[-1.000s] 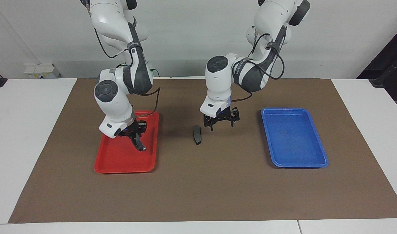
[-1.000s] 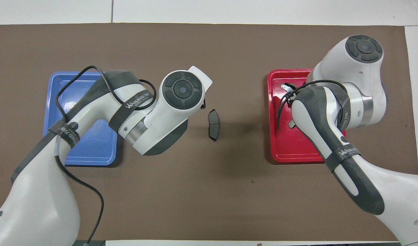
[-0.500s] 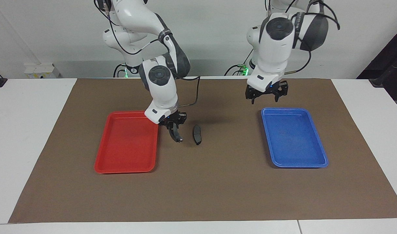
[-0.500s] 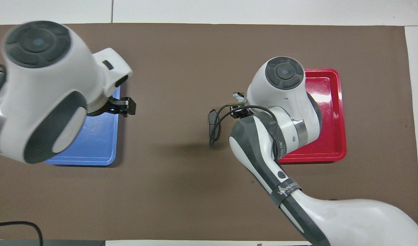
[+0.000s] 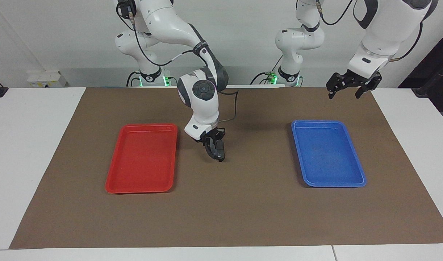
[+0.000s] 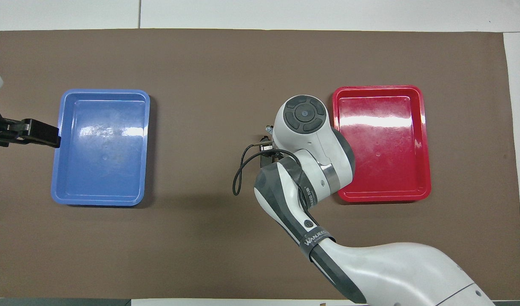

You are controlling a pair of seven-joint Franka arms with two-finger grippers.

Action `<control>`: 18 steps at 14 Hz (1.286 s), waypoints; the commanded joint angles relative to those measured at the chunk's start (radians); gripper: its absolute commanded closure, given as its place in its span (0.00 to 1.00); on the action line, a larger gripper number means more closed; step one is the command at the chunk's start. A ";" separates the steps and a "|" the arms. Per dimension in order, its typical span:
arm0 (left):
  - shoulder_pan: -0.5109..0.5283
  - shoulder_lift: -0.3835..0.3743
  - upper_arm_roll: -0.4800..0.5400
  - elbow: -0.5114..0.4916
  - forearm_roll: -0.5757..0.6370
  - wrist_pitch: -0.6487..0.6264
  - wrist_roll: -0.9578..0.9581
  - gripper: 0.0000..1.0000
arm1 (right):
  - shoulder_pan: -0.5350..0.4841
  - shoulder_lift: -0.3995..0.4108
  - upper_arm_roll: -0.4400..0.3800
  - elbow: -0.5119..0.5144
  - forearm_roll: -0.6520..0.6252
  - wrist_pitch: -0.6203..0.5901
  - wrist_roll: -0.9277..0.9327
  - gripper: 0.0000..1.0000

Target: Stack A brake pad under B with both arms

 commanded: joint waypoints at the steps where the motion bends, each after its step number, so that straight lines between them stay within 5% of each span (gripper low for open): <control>1: -0.022 -0.035 0.029 -0.040 -0.016 0.000 0.017 0.00 | 0.018 0.011 0.004 0.011 0.031 0.041 0.050 1.00; 18: -0.021 -0.035 0.021 -0.054 -0.016 -0.012 0.021 0.00 | 0.021 0.043 0.008 -0.006 0.039 0.092 0.044 1.00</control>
